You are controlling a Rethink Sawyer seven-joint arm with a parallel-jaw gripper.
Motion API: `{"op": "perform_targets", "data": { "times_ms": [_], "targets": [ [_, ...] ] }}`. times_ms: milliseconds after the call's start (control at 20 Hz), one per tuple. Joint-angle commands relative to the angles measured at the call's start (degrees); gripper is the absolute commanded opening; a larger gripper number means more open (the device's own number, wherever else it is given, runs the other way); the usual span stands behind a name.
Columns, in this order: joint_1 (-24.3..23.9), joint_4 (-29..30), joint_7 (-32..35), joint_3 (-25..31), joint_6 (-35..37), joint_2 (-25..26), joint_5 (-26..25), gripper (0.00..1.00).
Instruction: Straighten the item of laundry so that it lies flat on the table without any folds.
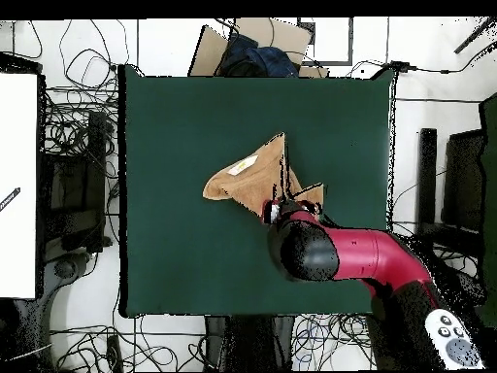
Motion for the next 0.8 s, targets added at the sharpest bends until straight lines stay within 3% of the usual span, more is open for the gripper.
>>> {"op": "perform_targets", "data": {
  "times_ms": [50, 200, 450, 800],
  "targets": [
    [-1.27, 7.09, 3.14, 2.87, -1.06, -4.52, 0.10, 0.00],
    [-1.36, 8.01, 3.03, 3.65, 1.29, -7.68, 2.32, 0.00],
    [-0.91, 7.17, -1.42, 4.22, 15.56, -16.33, 11.65, 0.00],
    [1.81, 2.77, -3.08, 2.47, 24.27, -20.60, 13.58, 0.00]
  ]
}}
